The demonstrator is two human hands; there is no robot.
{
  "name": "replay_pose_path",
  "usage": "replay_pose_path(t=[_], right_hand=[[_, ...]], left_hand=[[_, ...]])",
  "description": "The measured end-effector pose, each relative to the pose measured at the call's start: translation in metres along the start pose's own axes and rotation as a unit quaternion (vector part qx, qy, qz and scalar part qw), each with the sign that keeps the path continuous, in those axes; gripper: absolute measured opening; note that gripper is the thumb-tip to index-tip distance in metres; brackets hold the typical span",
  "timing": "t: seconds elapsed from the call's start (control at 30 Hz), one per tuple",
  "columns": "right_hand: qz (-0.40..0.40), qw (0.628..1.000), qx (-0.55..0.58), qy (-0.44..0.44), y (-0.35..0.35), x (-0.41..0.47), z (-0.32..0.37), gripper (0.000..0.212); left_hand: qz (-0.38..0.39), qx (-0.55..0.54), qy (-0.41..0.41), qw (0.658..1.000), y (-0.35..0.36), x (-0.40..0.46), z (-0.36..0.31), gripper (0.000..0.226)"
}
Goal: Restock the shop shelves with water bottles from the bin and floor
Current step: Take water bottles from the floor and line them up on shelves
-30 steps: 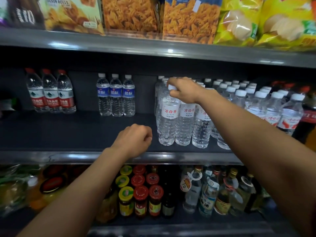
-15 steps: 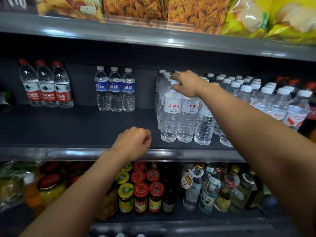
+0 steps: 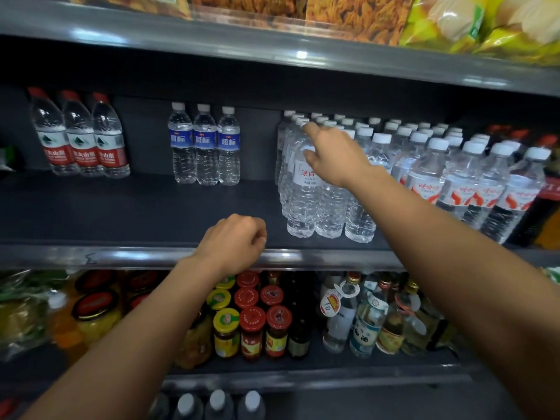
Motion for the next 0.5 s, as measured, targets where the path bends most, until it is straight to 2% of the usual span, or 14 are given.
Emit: replay_pose_path(t=[0.2,0.5], right_hand=[[0.038,0.996,0.082,-0.012,0.028,-0.065,0.041,0.035],[0.155,0.963,0.221,0.018,0.116,-0.210,0.107,0.026]], left_hand=[[0.016,-0.012,0.010,1.000,0.015,-0.026,0.002,0.014],[0.118,-0.035,-0.011,0.992,0.089,-0.116,0.025,0.011]])
Point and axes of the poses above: each hand's wrist, its own x-axis towards the middle knuckle, its own y-axis out of the palm, z = x × y, the point moved 1 cm from there along x, towards the middle knuckle, and after that the axes turned 3 degrees about x, right-handed, at the moved point
